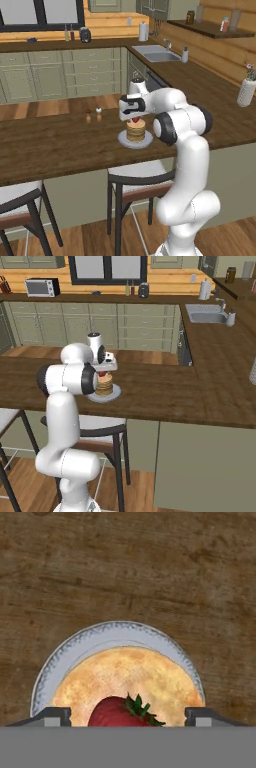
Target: Take the strawberry from the fridge and place it on top of the pancake, located on the dining counter.
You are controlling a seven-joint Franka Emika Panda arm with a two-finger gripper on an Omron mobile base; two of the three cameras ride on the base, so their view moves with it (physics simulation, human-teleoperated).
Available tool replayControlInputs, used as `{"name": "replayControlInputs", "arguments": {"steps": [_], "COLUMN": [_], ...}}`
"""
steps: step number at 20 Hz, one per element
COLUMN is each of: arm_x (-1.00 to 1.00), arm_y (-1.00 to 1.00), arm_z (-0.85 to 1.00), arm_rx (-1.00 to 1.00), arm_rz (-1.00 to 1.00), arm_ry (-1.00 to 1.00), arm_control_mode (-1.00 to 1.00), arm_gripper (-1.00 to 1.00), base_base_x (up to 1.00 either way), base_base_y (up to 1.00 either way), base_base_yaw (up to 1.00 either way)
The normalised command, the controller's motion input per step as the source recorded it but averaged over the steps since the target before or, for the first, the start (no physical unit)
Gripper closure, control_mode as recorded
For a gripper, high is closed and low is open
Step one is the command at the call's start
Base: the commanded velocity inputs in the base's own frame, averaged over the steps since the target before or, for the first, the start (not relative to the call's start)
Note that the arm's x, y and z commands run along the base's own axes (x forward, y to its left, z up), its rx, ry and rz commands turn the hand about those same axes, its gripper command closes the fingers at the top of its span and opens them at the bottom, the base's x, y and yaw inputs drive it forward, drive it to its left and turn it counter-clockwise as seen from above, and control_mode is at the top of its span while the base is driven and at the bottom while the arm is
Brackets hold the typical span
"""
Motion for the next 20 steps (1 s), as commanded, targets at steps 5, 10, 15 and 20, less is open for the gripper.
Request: {"name": "replayControlInputs", "arguments": {"steps": [5, 10, 15, 20], "arm_x": [-0.35, -0.94, -1.00, -1.00], "arm_y": [0.00, 0.14, 0.27, 0.25], "arm_z": [0.52, 0.73, 0.08, 0.17], "arm_rx": [0.00, 0.00, 0.00, 0.00], "arm_rz": [-0.01, -0.06, -0.02, -0.03], "arm_ry": [-0.16, -0.23, -0.13, -0.15], "arm_control_mode": [-1.00, -1.00, -1.00, -1.00], "arm_gripper": [-1.00, -1.00, -1.00, -1.00], "base_base_x": [0.00, 0.00, 0.00, 0.00], "base_base_y": [0.00, 0.00, 0.00, 0.00], "base_base_yaw": [0.00, 0.00, 0.00, 0.00]}}
